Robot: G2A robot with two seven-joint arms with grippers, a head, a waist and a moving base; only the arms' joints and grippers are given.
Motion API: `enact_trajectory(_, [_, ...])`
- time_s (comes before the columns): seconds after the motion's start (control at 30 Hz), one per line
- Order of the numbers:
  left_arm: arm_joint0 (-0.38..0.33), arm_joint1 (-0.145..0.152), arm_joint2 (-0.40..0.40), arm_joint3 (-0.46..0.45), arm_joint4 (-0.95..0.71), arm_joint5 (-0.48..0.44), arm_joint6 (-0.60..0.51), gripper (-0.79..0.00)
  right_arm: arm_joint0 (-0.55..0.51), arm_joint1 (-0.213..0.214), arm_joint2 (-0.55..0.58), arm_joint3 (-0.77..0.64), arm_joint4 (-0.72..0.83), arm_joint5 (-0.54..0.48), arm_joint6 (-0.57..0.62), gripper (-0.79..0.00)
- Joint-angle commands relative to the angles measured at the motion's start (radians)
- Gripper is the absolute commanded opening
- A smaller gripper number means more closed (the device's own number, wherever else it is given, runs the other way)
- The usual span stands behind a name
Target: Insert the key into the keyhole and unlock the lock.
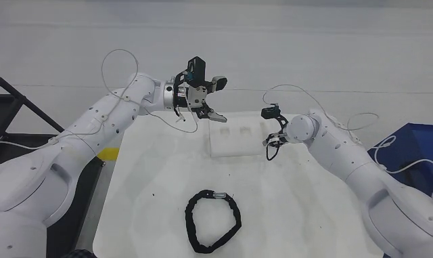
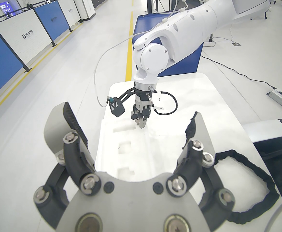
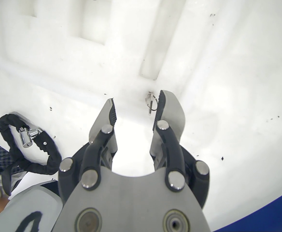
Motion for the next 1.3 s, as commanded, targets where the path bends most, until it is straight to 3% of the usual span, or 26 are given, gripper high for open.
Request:
enact_trajectory(0.0, [0.0,0.0,0.0,0.0,0.0,0.0,0.0,0.0,-0.001,-0.002,0.003,0.002,-0.004,0.002,0.001,-0.526])
enact_trajectory(0.27, [0.0,0.0,0.0,0.0,0.0,0.0,0.0,0.0,-0.007,-0.019,0.007,0.027,-0.042,0.022,0.001,-0.625])
enact_trajectory(0.43, [0.0,0.0,0.0,0.0,0.0,0.0,0.0,0.0,-0.01,-0.033,0.011,0.037,-0.064,0.042,-0.009,-0.779])
enact_trajectory(0.9, [0.0,0.0,0.0,0.0,0.0,0.0,0.0,0.0,0.015,-0.052,0.027,0.028,-0.139,0.075,0.026,-0.785])
enact_trajectory(1.27, [0.0,0.0,0.0,0.0,0.0,0.0,0.0,0.0,0.023,-0.016,0.095,-0.069,-0.168,0.097,0.111,-0.785])
